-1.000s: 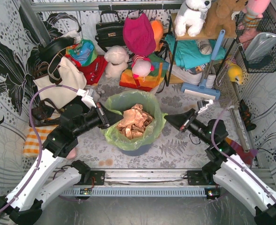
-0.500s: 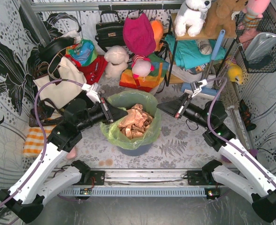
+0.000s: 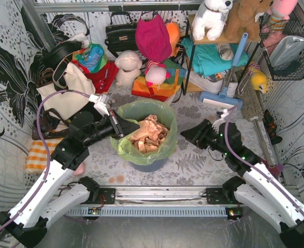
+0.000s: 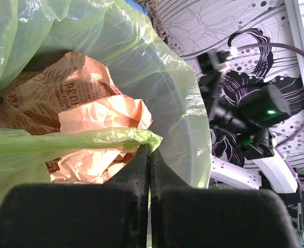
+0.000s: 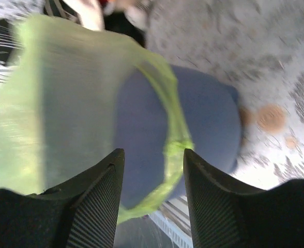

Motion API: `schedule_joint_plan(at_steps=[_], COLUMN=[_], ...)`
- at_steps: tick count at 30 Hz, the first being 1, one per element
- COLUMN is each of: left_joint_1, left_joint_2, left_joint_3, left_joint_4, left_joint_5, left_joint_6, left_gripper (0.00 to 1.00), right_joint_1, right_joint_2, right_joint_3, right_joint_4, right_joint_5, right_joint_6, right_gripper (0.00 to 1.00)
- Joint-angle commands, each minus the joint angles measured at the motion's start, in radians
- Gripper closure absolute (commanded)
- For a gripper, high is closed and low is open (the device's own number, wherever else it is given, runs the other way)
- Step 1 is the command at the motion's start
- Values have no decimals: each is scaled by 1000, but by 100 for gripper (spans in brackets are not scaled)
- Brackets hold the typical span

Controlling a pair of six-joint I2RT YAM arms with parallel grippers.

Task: Tie the trash bag

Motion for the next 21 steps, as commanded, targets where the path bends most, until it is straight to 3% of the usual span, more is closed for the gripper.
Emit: schedule_joint_plan(at_steps=[1, 10, 21], left_joint_1=[0, -1, -1], left_joint_2=[-17, -85, -88], left_joint_3=[-16, -73, -75], left_joint_4=[9, -35, -34], left_joint_5=[-8, -36, -45], left_joint_6=[7, -20, -28], left_gripper=[100, 100, 100], right_joint_1=[1, 1, 1], right_joint_2=[42, 131, 268], right_joint_3=[-106, -287, -422], right_joint_4=[144, 516, 931], right_joint_5=[-91, -204, -213], right_joint_6=[79, 257, 469], right_gripper=[49, 45, 52])
